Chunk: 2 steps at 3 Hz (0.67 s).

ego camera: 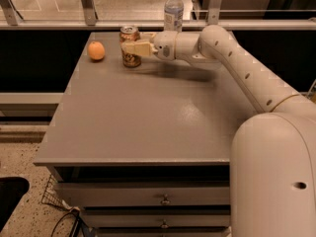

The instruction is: Move orange can near orange

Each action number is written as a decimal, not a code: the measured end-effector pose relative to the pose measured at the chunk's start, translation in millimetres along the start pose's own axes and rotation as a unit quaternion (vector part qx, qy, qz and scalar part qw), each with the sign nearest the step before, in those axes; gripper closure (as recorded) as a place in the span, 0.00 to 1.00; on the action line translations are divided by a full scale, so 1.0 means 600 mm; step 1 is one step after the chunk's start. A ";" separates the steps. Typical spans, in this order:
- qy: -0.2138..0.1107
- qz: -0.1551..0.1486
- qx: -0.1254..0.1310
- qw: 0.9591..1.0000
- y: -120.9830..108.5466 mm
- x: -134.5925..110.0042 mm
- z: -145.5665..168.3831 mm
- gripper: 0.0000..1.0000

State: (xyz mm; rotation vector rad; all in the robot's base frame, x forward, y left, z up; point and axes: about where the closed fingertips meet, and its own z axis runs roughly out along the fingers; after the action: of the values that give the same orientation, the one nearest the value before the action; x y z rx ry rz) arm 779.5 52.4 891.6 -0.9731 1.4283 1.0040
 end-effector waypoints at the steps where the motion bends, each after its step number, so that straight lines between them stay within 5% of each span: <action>1: 0.000 0.000 -0.002 1.000 0.002 0.000 0.005 0.60; 2: 0.000 0.001 -0.005 1.000 0.005 0.000 0.012 0.29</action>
Offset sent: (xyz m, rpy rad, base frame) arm -0.0004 0.0032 -0.0002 0.0008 0.0007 0.0044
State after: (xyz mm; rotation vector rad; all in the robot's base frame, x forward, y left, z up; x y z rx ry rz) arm 778.5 60.0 891.2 -0.9796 1.4247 1.0138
